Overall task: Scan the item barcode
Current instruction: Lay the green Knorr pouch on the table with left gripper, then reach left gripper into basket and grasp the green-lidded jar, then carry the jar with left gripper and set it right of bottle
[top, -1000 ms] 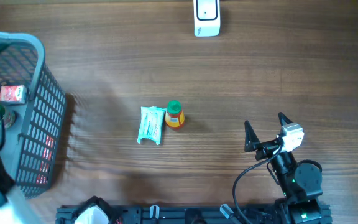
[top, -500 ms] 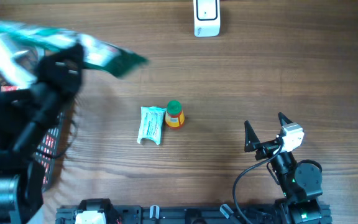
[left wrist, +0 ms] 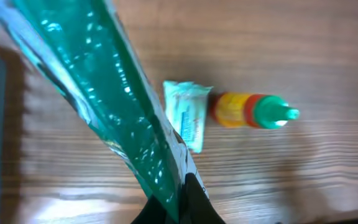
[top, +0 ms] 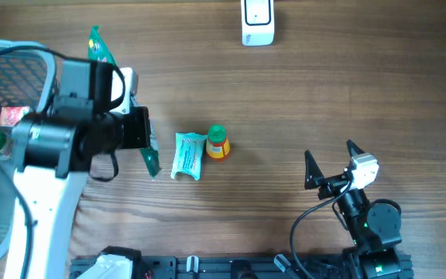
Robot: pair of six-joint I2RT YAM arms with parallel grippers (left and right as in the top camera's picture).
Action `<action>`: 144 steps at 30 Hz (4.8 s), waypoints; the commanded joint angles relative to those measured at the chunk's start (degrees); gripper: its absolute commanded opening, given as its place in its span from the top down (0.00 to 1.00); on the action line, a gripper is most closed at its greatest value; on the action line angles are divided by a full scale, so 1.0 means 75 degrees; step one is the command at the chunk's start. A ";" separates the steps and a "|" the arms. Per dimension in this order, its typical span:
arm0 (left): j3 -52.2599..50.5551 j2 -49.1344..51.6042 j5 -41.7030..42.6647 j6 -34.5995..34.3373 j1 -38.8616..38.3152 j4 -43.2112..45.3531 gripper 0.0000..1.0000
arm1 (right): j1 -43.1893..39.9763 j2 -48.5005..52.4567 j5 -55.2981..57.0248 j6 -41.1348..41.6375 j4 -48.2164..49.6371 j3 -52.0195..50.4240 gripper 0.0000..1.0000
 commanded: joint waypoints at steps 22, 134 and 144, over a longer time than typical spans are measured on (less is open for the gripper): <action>-0.2530 0.2279 -0.0697 -0.0393 -0.2326 0.2672 0.96 | 0.0026 0.0000 -0.0055 0.0125 0.0026 -0.0009 0.00; 0.1754 0.0271 -0.2294 -0.8236 0.1320 0.2349 0.47 | 0.0026 0.0000 -0.0055 0.0125 0.0023 -0.0009 0.00; 0.1751 0.1489 -0.2294 -0.8233 -0.2757 0.2809 0.47 | 0.0026 0.0000 -0.0055 0.0125 0.0026 -0.0009 0.00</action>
